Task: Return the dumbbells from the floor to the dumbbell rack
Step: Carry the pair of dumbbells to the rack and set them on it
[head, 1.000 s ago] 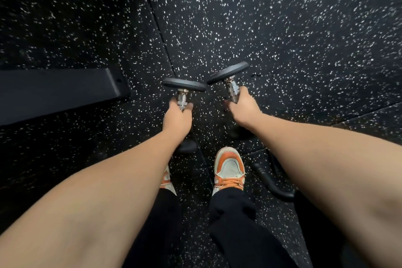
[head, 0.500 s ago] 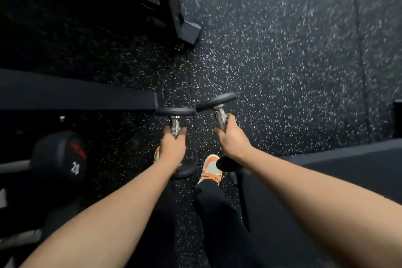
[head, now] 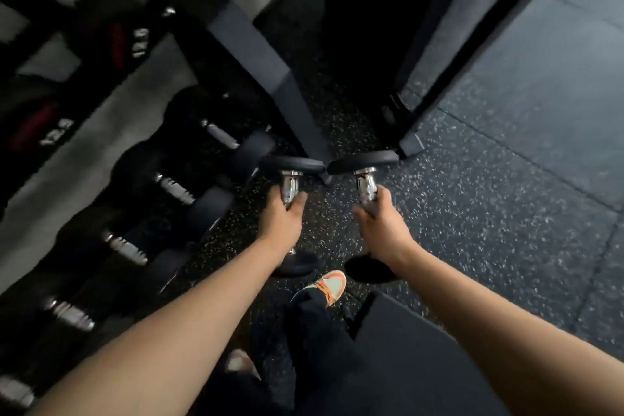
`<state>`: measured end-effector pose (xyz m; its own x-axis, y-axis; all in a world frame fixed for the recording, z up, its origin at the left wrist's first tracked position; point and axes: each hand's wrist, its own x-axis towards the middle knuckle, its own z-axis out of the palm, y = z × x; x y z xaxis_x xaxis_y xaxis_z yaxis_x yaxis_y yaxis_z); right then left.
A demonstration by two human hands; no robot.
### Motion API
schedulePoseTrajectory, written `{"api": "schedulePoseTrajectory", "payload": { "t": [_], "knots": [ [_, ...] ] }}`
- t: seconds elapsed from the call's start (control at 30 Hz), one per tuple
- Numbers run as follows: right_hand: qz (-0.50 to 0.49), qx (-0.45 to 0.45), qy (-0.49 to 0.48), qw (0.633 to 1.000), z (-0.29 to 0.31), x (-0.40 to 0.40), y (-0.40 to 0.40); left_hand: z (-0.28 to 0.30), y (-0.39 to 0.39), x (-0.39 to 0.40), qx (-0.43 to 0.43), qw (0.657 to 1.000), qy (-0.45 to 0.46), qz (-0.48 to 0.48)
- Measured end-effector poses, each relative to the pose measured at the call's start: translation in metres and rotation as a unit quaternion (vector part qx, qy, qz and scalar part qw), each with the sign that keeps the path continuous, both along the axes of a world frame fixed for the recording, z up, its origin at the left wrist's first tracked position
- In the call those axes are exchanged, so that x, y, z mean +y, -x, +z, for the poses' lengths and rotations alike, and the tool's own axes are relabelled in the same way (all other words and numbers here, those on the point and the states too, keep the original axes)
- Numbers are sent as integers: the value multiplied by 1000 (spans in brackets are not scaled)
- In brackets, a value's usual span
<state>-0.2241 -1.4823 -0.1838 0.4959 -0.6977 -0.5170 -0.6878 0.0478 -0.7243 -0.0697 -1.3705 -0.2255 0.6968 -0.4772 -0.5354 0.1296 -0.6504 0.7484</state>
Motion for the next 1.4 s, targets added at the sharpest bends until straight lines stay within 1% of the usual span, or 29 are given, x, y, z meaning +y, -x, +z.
{"api": "schedulePoseTrajectory", "payload": {
  "t": [0.13, 0.23, 0.43, 0.57, 0.7, 0.87, 0.97, 1.07, 1.2, 1.3, 1.4],
  "knots": [
    [80, -11, -7, 997, 34, 53, -29, 34, -9, 82, -5, 996, 14, 92],
    [141, -16, 3, 990, 47, 103, -45, 53, -8, 156, -14, 985, 35, 168],
    [300, -25, 12, 954, 72, 242, -66, 89, 28, 324, -45, 950, 54, 305],
    [394, -42, 11, 918, 91, 345, -71, 107, 68, 432, -61, 913, 81, 396],
    [476, -51, -1, 878, 108, 453, -73, 126, 110, 535, -80, 866, 91, 484],
    [570, -52, -33, 819, 130, 566, -72, 152, 153, 634, -107, 802, 80, 583],
    [606, -56, -48, 792, 140, 626, -75, 161, 169, 683, -97, 764, 78, 633],
    [650, -62, -66, 755, 147, 683, -83, 163, 176, 727, -95, 719, 108, 680],
    [702, -74, -79, 704, 147, 765, -108, 157, 174, 795, -109, 672, 104, 725],
    [723, -80, -105, 678, 144, 829, -135, 155, 164, 851, -115, 634, 75, 761],
    [747, -75, -98, 654, 142, 882, -156, 162, 154, 896, -112, 616, 34, 779]
  ]
}}
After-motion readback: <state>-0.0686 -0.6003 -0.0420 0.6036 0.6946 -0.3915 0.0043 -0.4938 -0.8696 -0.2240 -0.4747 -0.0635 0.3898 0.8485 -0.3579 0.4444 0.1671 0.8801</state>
